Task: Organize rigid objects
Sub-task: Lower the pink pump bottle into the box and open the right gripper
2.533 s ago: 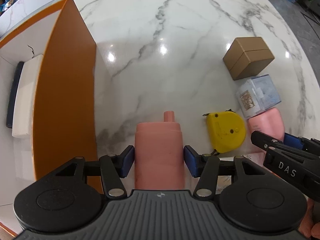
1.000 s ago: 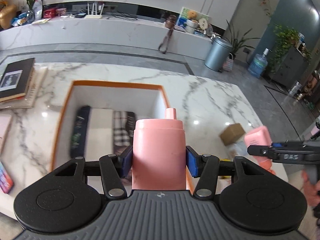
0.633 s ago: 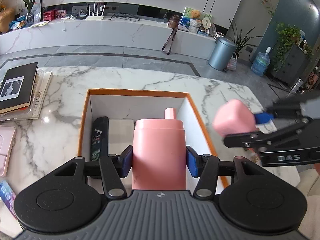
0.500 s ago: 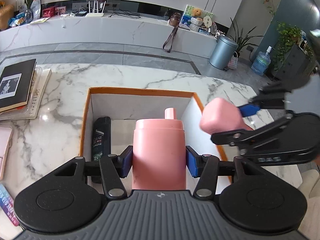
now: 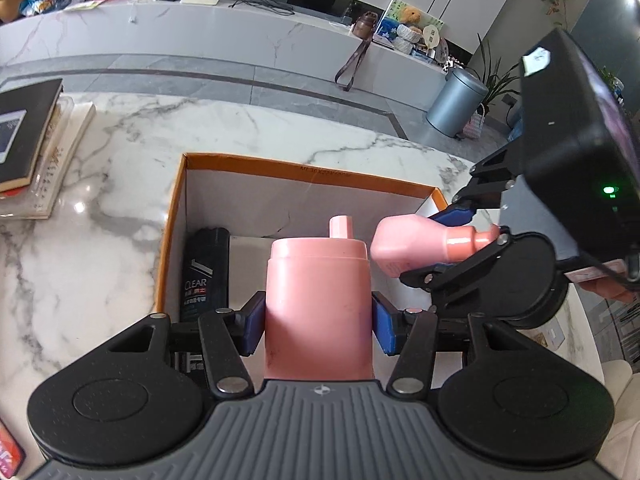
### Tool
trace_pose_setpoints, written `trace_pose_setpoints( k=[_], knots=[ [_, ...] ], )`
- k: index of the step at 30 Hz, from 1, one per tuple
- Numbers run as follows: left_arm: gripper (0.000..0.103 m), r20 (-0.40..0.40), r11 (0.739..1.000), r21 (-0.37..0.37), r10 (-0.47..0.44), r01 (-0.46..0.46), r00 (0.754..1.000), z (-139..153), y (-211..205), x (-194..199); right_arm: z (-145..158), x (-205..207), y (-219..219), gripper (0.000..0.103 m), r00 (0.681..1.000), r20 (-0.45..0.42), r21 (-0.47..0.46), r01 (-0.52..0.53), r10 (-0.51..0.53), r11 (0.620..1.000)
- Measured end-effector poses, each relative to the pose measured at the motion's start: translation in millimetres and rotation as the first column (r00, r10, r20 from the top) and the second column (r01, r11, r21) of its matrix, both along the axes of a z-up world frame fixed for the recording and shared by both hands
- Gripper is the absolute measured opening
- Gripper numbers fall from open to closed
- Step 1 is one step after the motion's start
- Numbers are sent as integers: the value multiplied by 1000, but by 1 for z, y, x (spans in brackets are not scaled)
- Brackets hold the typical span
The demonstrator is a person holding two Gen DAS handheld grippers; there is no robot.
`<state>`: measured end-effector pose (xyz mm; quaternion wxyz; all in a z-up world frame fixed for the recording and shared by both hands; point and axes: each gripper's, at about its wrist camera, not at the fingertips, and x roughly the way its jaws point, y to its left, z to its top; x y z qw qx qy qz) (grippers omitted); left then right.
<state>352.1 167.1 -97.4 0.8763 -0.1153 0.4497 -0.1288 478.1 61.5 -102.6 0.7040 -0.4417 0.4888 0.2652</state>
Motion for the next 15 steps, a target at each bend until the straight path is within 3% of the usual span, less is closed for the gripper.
trace_pose_setpoints(
  k=[6, 15],
  knots=[
    [62, -13, 1000, -8, -5, 5, 1000, -7, -3, 6, -15, 13, 6, 44, 998, -55, -42, -7, 5, 999],
    [62, -23, 1000, -6, -4, 4, 1000, -9, -2, 5, -2, 13, 13, 44, 999, -20, -84, -33, 32, 996]
  ],
)
